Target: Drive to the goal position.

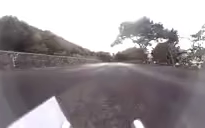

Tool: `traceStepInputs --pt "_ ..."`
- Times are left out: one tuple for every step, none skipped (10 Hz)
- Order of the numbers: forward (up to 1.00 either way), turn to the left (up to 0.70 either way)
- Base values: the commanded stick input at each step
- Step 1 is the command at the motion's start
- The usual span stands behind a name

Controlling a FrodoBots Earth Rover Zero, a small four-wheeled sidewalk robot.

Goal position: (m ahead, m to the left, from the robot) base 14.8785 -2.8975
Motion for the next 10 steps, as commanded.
traceStepInputs --pt "1.0 -0.28" --pt "1.0 0.0" --pt "1.0 0.0" --pt "1.0 0.0" --pt "1.0 0.0" --pt "1.0 0.0" --pt "1.0 0.0" --pt "1.0 0.0" --pt "1.0 -0.4" --pt "1.0 -0.4"
